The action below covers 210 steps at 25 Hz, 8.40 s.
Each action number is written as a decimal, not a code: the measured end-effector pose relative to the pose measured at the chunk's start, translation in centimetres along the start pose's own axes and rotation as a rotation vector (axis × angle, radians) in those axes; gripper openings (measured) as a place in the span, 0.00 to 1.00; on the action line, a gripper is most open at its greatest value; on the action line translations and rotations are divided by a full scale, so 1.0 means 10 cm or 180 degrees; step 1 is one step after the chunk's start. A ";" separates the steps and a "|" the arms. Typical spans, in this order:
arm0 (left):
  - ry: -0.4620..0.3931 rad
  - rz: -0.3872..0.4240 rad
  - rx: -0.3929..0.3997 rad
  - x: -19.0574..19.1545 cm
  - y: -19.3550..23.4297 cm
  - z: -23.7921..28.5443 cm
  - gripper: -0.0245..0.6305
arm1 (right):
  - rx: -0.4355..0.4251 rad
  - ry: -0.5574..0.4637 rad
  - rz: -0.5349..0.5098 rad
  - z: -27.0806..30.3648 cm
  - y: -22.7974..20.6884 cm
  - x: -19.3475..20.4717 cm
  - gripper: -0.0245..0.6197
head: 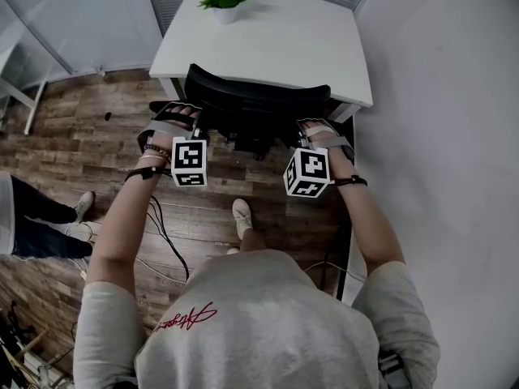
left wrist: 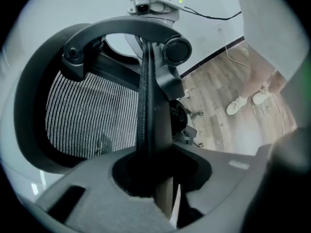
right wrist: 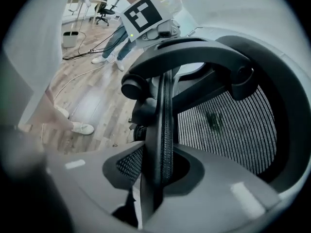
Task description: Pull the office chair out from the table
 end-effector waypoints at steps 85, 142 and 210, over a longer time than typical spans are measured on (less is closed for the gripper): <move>-0.0090 0.0004 -0.0154 -0.61 -0.49 -0.60 0.14 | -0.0525 0.0143 0.0406 -0.58 0.67 0.14 0.19; -0.0229 0.0112 -0.0205 -0.74 -0.92 -1.10 0.14 | -0.0439 0.0243 0.0517 -0.97 1.23 -0.08 0.20; -0.0269 0.0137 -0.0177 -1.04 -1.35 -1.61 0.14 | -0.0465 0.0288 0.0592 -1.43 1.84 -0.17 0.20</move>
Point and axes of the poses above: the fingertips, and each gripper's own axes: z forward along the fingers, y to its left, x out of its underside, the point moved 3 cm from there along -z, backward along the fingers, and after that the axes turned 4 degrees about -x, right-handed, at the moved point
